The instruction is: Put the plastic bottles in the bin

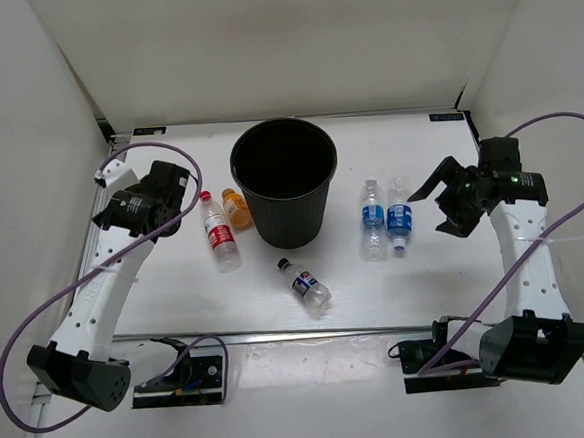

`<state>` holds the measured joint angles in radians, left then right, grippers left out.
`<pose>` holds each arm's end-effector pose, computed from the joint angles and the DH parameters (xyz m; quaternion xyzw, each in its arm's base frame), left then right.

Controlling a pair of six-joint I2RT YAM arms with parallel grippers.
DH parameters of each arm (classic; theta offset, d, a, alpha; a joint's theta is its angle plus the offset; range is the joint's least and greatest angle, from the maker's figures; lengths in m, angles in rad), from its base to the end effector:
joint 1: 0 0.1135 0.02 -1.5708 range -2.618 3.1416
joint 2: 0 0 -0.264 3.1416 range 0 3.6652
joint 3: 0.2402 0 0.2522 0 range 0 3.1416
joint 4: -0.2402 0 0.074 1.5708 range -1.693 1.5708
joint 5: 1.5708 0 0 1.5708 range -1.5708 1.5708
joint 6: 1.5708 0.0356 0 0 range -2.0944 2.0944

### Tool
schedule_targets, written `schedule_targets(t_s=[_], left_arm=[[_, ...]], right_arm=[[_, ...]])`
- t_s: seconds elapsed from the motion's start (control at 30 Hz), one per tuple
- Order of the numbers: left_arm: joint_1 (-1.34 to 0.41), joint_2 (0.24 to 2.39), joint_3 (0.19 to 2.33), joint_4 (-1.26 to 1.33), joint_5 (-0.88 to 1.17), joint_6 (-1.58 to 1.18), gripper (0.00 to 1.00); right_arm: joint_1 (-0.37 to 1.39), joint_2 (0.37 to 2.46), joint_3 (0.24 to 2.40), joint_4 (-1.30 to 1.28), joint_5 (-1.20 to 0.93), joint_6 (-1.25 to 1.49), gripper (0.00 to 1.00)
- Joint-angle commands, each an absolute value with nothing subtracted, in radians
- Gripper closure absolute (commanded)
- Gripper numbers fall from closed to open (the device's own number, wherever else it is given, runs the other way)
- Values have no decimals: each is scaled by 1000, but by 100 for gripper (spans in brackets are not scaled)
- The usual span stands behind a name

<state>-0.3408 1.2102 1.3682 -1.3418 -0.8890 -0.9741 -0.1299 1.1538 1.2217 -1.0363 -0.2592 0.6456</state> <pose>0.1937 -0.0394 0.3690 -0.3544 0.8162 0.2279 0.3953 0.2142 -0.0188 0.3420 0.3226 0.8912 0.1944 0.2530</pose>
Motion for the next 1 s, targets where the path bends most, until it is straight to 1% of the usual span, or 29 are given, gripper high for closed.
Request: schedule_targets(t_s=[0.0,0.07,0.13,0.2,0.3,0.47,0.6,0.77,0.97], left_arm=[[-345,1203,1364,-1373,-847,-823,0],[-345,1212,1353,-1350,-790,-778,0],[-345,1212,1309,-1284,-691,-672,0],[-345,1201,1273,-1255,-676,-672,0],[-345,1169,1264,-1255,-641,-704,0],[-345,1106,1246,-1143,-572,-617,0],[-345,1095,1246,-1124,-541,-597,0],[-345,1126,1246,-1163,-532,-597,0],[-345,1135,1236,-1172,-523,-597,0]], right_arm=[[-132,1173,1270,-980,-236,623,0],[-132,1173,1270,-970,-236,623,0],[-132,1192,1258,-960,-145,644,0],[-132,1251,1249,-960,-115,666,0],[-132,1330,1261,-940,-126,666,0],[-95,1434,1207,-838,-42,623,0],[-48,1523,1197,-769,-3,553,0],[23,1618,1256,-733,70,508,0],[57,1748,1380,-730,80,497,0]])
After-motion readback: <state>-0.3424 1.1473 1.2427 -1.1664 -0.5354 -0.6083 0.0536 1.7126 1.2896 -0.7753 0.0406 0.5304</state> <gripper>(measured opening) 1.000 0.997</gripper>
